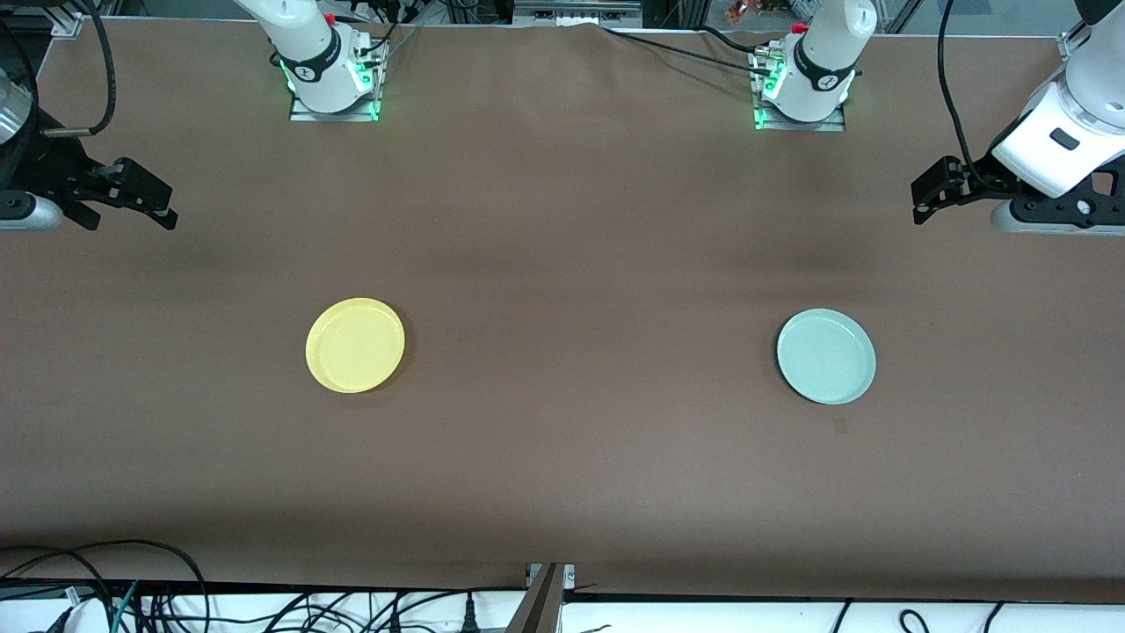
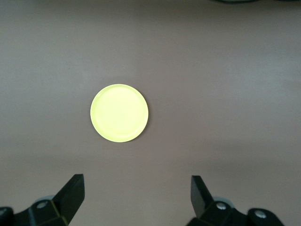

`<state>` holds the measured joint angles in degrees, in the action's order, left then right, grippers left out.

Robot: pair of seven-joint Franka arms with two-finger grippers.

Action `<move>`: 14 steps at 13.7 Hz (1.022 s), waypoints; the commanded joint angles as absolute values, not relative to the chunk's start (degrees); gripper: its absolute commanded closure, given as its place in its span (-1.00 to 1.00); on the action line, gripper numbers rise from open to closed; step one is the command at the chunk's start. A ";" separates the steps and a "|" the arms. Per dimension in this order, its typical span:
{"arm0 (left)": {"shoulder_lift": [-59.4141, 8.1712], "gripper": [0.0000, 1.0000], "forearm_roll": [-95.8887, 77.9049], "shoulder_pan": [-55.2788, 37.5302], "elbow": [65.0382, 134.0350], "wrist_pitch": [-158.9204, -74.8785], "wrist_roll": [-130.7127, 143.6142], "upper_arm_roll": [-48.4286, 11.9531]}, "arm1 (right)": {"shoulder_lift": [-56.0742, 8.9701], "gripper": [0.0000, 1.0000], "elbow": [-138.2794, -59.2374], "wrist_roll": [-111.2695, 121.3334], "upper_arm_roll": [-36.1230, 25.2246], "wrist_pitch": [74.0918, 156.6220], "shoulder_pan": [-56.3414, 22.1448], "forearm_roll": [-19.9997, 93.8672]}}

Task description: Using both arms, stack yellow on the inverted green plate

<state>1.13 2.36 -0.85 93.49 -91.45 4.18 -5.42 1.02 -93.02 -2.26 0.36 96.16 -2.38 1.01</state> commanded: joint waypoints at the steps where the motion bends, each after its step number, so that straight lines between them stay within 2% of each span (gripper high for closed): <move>1: 0.26 -1.00 2.90 -0.88 91.41 -89.48 3.78 -5.80 | 0.44 -1.00 -91.32 -2.90 0.70 95.45 -1.93 0.00; 7: -0.17 -1.00 2.81 -0.88 91.58 -89.30 3.87 -5.71 | 0.70 -1.00 -91.32 -2.64 0.62 95.19 -1.85 -0.09; 10: -2.10 -1.00 2.55 -0.79 91.76 -85.79 3.34 -5.71 | 0.88 -1.00 -91.32 -2.29 0.70 93.97 -1.93 -0.17; 12: -6.04 -1.00 2.37 0.09 88.53 -86.48 1.15 -5.02 | 1.41 -1.00 -91.23 0.24 0.62 88.18 -1.85 -0.09; 14: -12.54 -1.00 2.37 1.66 86.93 -87.79 -1.57 -5.01 | 1.14 -1.00 -91.23 2.81 0.61 87.71 -1.93 0.00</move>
<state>-5.21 2.35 -0.06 91.70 -87.78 1.82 -5.02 1.25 -92.36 0.39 0.22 89.67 -2.37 0.93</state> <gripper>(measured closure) 0.000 0.000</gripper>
